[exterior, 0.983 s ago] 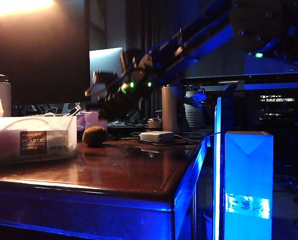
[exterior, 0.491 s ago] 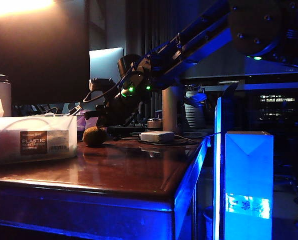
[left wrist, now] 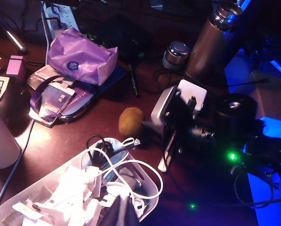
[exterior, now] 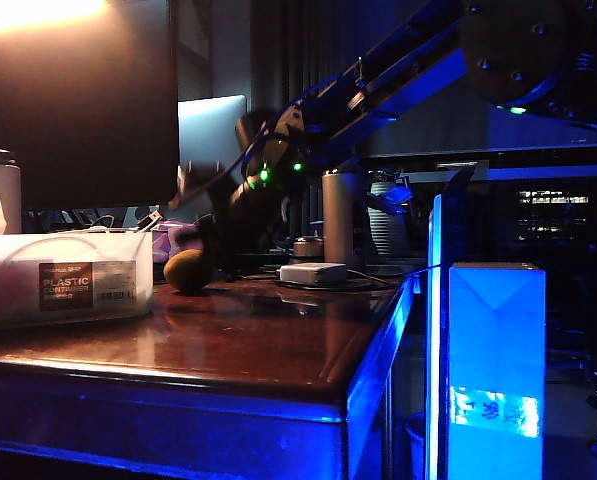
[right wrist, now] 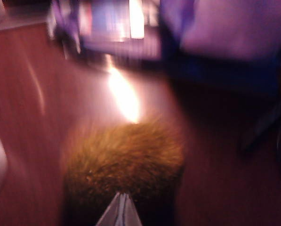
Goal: Pick up the kiwi and place it into the translucent box.
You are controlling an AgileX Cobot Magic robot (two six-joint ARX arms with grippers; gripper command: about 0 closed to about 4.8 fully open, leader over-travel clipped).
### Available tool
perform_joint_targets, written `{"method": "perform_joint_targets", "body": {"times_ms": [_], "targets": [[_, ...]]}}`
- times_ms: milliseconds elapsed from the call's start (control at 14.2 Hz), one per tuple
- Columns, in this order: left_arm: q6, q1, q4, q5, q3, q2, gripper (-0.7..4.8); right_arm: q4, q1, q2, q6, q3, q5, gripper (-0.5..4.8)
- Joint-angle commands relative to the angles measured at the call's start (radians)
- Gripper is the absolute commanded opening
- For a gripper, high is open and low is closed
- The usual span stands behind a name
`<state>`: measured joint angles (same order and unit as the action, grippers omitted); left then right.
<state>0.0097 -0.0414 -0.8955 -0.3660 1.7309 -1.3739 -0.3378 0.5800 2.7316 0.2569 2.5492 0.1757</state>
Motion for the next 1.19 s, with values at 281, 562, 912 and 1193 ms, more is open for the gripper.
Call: {"method": "perform_joint_targets", "body": {"times_ms": [281,562,912,1193], "targets": [[0.006,0.0,0.006,-0.005,0.005,0.003,-0.03,-0.065,0.0,-0.104,0.091,-0.002,-0.092,-0.01],[0.006,0.0,0.006,-0.005,0.005,0.003,-0.03,0.18,-0.006,-0.077,0.053,-0.002,-0.016,-0.01],[0.009,0.0,-0.002,-0.005,0.005,0.003,-0.03,0.31,-0.005,0.027,0.023,-0.003,0.042,-0.01],[0.01,0.0,-0.007,-0.005,0.005,0.003,-0.03,0.367,-0.004,0.057,0.014,-0.003,0.06,-0.01]]}}
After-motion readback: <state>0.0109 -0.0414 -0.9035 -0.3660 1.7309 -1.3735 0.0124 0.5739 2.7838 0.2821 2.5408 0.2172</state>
